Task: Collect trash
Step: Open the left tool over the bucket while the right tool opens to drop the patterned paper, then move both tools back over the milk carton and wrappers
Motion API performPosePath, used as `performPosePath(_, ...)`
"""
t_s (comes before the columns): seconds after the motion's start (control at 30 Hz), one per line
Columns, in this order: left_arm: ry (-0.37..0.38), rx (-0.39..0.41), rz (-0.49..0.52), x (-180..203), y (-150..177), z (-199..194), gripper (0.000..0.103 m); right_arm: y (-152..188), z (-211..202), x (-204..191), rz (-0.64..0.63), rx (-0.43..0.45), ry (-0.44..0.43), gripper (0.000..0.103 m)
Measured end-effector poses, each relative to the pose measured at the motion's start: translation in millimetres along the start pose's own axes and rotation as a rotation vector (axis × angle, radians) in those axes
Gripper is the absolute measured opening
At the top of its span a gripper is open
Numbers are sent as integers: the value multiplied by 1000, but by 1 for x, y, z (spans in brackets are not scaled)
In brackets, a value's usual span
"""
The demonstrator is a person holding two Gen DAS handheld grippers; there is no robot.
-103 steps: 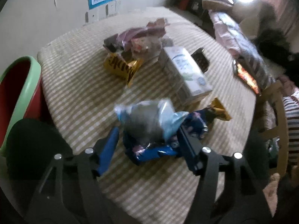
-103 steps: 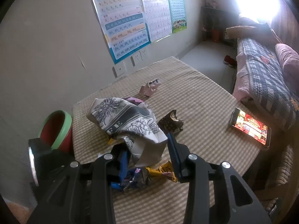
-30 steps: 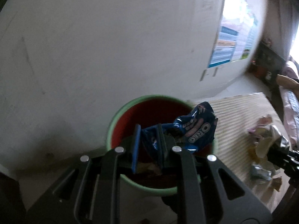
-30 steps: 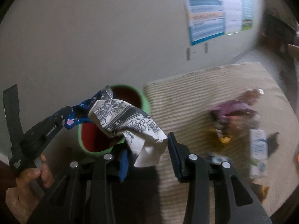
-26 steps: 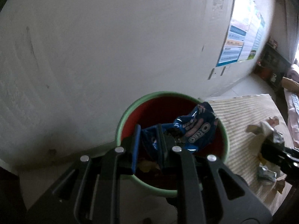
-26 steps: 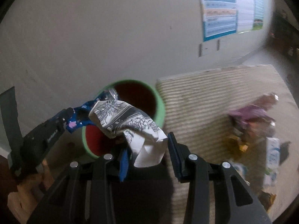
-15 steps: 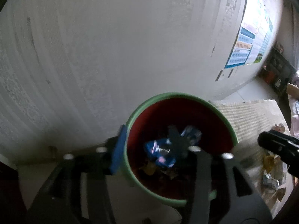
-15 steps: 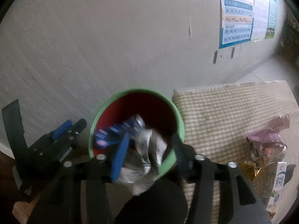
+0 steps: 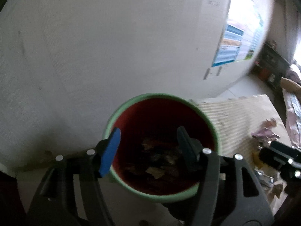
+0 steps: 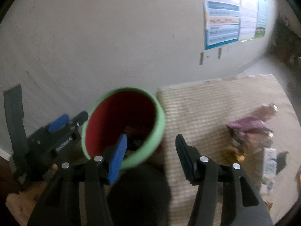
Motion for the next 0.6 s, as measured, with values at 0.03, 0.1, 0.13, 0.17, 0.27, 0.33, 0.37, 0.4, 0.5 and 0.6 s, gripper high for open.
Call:
performPosePath(0.03, 10, 2, 9, 7, 0, -2, 63, 7, -6, 10, 9, 3, 14, 56)
performPosePath(0.1, 42, 5, 33, 28, 2, -8, 65, 22, -16, 28, 25, 4, 44, 56)
performPosePath(0.13, 70, 1, 50, 44, 4, -12, 66, 29, -20, 38, 33, 3, 60, 56)
performPosePath(0.17, 89, -5, 61, 55, 5, -14, 66, 37, -25, 50, 42, 1, 83, 56)
performPosePath(0.27, 141, -29, 106, 89, 16, -19, 67, 63, -38, 93, 72, -1, 173, 57)
performPosePath(0.33, 172, -50, 135, 111, 27, -23, 67, 81, -45, 126, 108, -8, 247, 57)
performPosePath(0.37, 184, -61, 141, 117, 31, -24, 67, 88, -47, 141, 131, -12, 276, 57)
performPosePath(0.4, 204, -81, 150, 128, 38, -25, 67, 96, -50, 158, 160, -18, 303, 57)
performPosePath(0.5, 226, -115, 178, 152, 54, -25, 67, 110, -52, 203, 244, -50, 352, 57)
performPosePath(0.6, 241, -138, 215, 174, 66, -24, 68, 109, -47, 233, 278, -63, 390, 58)
Point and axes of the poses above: each gripper's, at about its wrist camera, not at the fingertips, and z roughly the way its jaws point, x to its right, y to its underside, the point moved 10 cm from there along z, roughly the way its jaws point, and after that the axes turned 1 degree about -x, right-handed, at the moved point
